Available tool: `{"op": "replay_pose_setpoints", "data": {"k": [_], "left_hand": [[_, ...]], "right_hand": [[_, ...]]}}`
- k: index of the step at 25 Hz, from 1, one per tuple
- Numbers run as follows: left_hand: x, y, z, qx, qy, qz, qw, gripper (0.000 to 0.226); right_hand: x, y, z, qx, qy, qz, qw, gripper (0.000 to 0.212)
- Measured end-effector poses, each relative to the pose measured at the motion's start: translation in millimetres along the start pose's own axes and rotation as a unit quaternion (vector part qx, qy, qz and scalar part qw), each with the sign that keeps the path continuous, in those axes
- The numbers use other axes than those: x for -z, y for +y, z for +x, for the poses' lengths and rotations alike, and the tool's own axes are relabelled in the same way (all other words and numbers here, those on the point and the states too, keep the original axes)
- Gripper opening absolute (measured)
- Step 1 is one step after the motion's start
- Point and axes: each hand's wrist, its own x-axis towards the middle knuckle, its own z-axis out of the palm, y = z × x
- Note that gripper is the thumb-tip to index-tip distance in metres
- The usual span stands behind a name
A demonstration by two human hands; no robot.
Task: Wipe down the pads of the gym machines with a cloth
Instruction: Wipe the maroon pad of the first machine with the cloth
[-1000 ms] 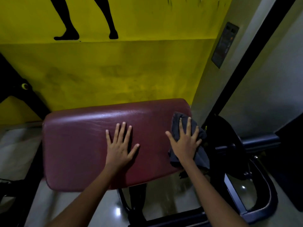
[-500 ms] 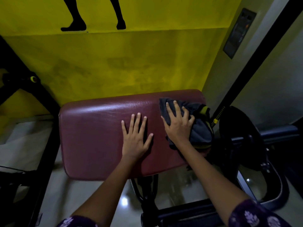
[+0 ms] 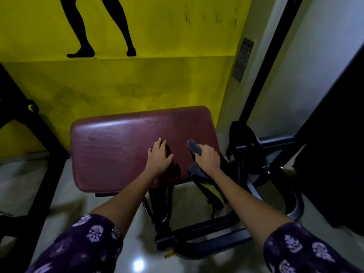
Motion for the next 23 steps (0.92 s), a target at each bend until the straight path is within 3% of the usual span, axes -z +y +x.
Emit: {"op": "replay_pose_setpoints", "data": {"k": [3,12,18,23], "left_hand": [[-1.4,32.2,-31.2,-0.044,-0.02,-0.055,0.997,0.061],[-27.6,177.9,-159.2,-0.168,-0.092,-0.112,0.975,0.052],[-69.0,311.6,-224.8,-0.311,-0.158,-0.107,0.931,0.053],[-120.7,430.7,-284.0,-0.425,-0.224,-0.109,0.87,0.054]], "right_hand": [[36.0,23.7,-35.0,-0.006,0.031,0.081,0.996,0.02],[159.9,130.3,-199.3,-0.135,0.121,0.107,0.978,0.033],[238.3,216.6,-320.8,-0.238,0.21,0.102,0.943,0.039],[293.9,282.1,-408.1,-0.323,0.304,0.095,0.891,0.037]]}}
